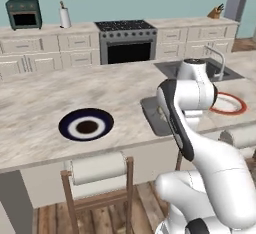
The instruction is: Place two dumplings into each of the tupperware containers and then place the containers in the fridge.
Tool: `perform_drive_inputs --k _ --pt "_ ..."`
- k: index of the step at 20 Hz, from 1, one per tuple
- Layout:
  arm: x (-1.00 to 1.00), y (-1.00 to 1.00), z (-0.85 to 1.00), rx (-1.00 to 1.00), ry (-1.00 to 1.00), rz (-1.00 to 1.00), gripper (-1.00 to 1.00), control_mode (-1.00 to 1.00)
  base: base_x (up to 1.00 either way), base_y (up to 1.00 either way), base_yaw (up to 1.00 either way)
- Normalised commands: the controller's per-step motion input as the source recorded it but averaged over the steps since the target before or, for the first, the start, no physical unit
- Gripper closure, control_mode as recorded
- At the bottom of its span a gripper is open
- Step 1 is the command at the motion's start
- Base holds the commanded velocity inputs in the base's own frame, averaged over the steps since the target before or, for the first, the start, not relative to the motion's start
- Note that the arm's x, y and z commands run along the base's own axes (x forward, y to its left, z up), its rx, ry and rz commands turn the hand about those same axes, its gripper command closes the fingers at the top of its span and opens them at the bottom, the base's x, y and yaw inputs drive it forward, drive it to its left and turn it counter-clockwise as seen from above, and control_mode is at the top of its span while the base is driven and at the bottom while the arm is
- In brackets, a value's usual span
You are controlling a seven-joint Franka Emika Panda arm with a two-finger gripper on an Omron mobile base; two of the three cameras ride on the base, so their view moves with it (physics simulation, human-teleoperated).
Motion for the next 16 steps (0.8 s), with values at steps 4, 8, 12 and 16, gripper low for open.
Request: perform_drive_inputs --k 4,8,12,16 --pt "0.0 0.0 0.0 0.0 0.0 0.0 1.0 1.0 -0.22 -0.65 -0.57" --pt "0.0 0.0 0.0 0.0 0.0 0.0 1.0 1.0 0.0 -0.08 -0.94" --pt "0.0 0.0 0.0 0.0 0.0 0.0 1.0 1.0 0.0 0.0 -0.92" --pt "0.0 0.0 0.0 0.0 0.0 0.0 1.0 1.0 0.02 0.0 -0.87"
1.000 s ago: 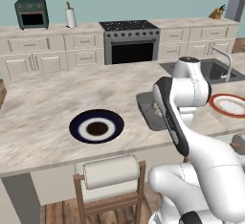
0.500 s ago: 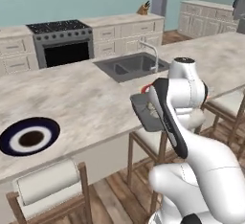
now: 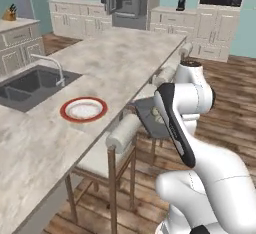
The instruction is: Place two dumplings into each of the tupperware containers and then place the containers in the fridge.
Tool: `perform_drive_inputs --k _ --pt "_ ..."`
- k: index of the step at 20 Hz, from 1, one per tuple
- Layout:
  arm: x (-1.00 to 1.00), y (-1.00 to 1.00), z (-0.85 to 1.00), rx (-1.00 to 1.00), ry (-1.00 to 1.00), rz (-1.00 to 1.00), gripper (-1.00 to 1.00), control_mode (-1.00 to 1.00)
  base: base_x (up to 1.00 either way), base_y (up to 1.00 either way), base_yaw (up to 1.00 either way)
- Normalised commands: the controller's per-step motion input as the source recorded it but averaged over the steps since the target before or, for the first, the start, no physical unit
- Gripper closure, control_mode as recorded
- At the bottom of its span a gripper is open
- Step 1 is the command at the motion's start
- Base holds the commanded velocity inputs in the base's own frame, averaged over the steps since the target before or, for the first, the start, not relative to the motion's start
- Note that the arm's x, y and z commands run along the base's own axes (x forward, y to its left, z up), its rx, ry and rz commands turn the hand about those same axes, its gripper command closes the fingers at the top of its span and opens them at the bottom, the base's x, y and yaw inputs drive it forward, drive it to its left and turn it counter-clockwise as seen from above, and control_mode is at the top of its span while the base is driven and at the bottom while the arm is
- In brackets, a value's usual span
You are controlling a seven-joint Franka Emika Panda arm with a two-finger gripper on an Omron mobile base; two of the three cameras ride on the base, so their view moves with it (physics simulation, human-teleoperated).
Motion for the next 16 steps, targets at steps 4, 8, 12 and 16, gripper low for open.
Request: perform_drive_inputs --k 4,8,12,16 --pt "0.0 0.0 0.0 0.0 0.0 0.0 1.0 1.0 0.11 0.0 -0.84" --pt "0.0 0.0 0.0 0.0 0.0 0.0 1.0 1.0 0.22 0.0 -0.77" --pt "0.0 0.0 0.0 0.0 0.0 0.0 1.0 1.0 0.47 -0.02 -0.67" --pt "0.0 0.0 0.0 0.0 0.0 0.0 1.0 1.0 0.83 -0.04 -0.51"
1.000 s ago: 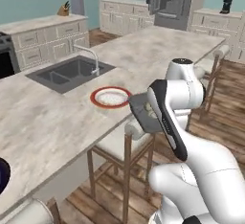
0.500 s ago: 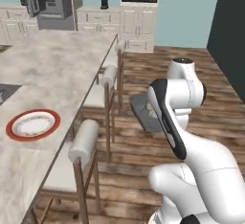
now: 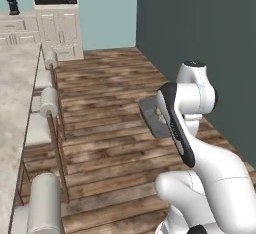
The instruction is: Place two dumplings into each of the tupperware containers and then place the containers in the fridge.
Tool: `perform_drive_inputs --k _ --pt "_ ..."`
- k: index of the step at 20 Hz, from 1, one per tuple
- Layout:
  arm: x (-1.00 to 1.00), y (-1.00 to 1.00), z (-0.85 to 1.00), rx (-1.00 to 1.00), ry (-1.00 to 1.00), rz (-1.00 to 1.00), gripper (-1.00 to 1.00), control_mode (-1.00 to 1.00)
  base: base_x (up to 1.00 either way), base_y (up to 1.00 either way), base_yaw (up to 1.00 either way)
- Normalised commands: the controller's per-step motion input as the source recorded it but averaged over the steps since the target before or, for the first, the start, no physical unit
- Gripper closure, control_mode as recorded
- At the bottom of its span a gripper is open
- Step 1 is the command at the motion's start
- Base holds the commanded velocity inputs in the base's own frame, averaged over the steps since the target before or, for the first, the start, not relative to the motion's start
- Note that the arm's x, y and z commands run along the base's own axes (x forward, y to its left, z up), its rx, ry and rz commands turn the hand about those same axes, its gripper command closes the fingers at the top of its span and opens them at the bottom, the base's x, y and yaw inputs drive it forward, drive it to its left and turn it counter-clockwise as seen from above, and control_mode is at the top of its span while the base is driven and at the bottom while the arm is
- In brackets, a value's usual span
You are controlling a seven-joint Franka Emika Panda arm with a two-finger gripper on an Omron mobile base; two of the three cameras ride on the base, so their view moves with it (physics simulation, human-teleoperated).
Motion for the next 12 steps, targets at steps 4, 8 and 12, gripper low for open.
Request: perform_drive_inputs --k 4,8,12 --pt "0.0 0.0 0.0 0.0 0.0 0.0 1.0 1.0 0.98 -0.06 -0.28" --pt "0.0 0.0 0.0 0.0 0.0 0.0 1.0 1.0 1.0 0.0 -0.01" --pt "0.0 0.0 0.0 0.0 0.0 0.0 1.0 1.0 1.0 -0.06 0.0"
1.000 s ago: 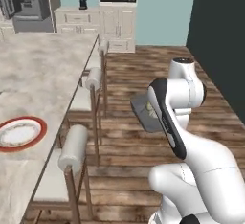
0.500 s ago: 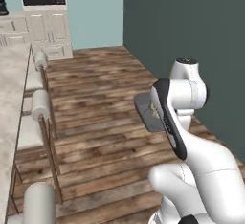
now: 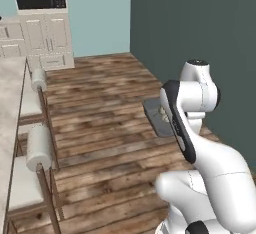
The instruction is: Place two dumplings into each of the tupperware containers and then place the containers in the fridge.
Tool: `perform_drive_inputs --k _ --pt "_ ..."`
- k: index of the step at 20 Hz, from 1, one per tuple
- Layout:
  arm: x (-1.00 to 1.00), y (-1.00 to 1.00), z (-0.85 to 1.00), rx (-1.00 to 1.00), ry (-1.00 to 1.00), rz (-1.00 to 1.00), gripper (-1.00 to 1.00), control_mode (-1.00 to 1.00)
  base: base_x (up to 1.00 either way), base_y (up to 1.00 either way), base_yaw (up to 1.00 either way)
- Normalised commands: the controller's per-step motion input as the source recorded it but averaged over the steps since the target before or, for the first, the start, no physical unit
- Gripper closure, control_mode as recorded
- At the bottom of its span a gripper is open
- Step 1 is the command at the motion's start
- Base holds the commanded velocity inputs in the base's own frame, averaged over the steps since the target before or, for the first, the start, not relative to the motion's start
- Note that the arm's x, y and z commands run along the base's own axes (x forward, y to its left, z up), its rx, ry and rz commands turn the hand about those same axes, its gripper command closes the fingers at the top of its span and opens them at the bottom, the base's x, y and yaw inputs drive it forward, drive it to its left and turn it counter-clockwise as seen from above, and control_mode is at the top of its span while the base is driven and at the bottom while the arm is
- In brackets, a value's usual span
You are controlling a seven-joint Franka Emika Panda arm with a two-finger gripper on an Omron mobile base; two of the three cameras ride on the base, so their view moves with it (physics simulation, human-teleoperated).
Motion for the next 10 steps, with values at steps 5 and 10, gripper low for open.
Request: perform_drive_inputs --k 5,10 --pt "0.0 0.0 0.0 0.0 0.0 0.0 1.0 1.0 1.0 -0.15 0.0" --pt "0.0 0.0 0.0 0.0 0.0 0.0 1.0 1.0 1.0 -0.23 0.0"
